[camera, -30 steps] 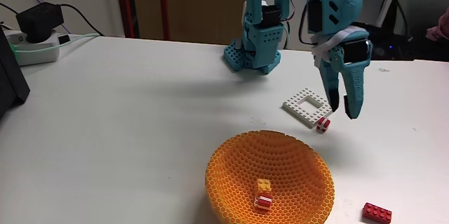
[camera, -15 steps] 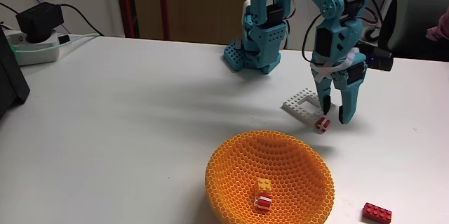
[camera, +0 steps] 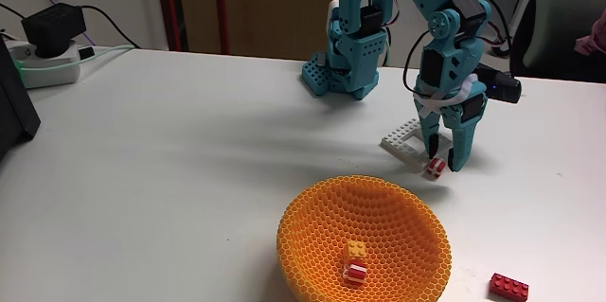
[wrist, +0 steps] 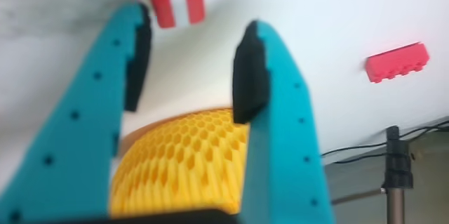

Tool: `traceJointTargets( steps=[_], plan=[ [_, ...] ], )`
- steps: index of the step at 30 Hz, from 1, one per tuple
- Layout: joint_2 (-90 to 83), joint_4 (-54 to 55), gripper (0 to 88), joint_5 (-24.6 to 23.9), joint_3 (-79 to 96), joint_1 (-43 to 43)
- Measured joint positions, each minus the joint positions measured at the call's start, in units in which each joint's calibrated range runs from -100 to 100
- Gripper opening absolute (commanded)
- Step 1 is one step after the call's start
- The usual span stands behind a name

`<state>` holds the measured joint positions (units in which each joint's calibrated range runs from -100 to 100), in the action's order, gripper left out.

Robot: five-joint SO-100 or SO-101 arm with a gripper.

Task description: Pick only small cubed objects and place them into the bowl

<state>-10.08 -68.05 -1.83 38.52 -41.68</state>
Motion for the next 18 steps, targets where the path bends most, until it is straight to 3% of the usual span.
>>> traceJointTargets(
  steps=[4, 8, 12, 18],
  plan=[
    [1.6, 1.7, 15.9, 0.0, 0.1, -0.4],
    [4.2, 4.0, 4.8, 0.0, -0.1, -1.2],
    [7.1, 6.4, 0.7, 0.3, -0.1, -1.3],
    [7.4, 6.4, 8.4, 0.3, -0.6, -2.1]
  ],
)
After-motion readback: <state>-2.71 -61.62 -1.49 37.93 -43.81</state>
